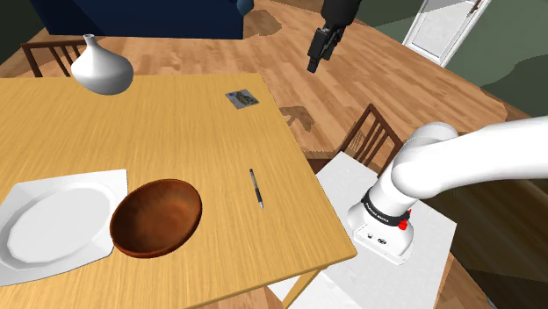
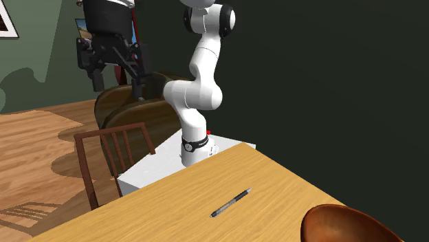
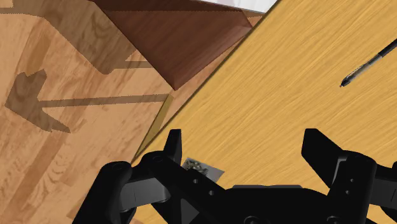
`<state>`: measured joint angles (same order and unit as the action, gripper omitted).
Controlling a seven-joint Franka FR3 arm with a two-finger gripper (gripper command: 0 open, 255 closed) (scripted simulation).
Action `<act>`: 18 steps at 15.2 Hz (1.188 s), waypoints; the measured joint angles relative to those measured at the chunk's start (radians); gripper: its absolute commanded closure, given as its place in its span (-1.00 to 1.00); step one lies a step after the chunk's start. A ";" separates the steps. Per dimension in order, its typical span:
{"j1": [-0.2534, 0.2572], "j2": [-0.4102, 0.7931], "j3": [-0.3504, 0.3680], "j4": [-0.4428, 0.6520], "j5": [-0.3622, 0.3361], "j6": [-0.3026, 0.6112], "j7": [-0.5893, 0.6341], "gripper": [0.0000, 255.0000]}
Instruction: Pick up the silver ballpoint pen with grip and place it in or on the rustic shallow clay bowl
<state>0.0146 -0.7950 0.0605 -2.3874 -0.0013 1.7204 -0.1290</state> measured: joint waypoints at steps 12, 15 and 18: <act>0.011 -0.050 0.259 -0.197 0.165 0.092 0.423 -1.00; 0.009 -0.013 0.342 -0.214 0.217 0.133 0.548 -1.00; 0.009 0.036 0.433 -0.226 0.273 0.183 0.680 -1.00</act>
<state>0.0233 -0.7593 0.4938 -2.6130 0.2713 1.9031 0.5508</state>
